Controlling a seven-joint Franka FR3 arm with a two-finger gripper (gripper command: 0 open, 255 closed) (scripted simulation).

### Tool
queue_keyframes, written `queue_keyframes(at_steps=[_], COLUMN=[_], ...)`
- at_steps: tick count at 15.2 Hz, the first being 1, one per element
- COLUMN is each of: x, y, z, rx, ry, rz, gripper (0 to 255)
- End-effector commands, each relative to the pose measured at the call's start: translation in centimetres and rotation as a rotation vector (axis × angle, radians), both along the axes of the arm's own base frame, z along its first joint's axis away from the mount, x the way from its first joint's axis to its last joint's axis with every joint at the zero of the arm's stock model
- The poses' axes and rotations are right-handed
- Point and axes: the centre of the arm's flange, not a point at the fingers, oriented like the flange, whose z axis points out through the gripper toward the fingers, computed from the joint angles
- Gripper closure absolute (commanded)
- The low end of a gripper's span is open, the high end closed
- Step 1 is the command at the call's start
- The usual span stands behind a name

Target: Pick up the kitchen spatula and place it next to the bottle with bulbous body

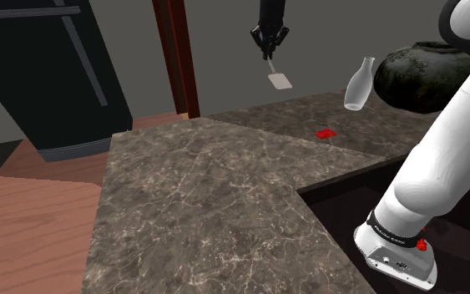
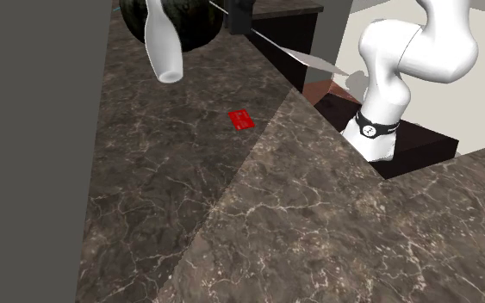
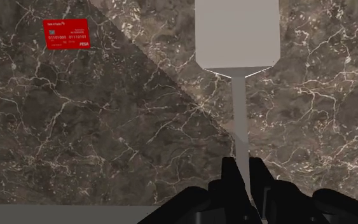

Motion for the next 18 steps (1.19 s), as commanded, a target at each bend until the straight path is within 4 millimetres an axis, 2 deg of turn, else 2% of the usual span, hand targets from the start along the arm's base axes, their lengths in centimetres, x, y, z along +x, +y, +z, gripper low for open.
queue_keyframes(at_steps=[1,18], x=[-0.9,-8.1], y=[-2.4,-23.7], z=[0.0,0.0], rx=[0.0,0.0], ry=[0.0,0.0], rz=[0.001,0.001], gripper=[255,255])
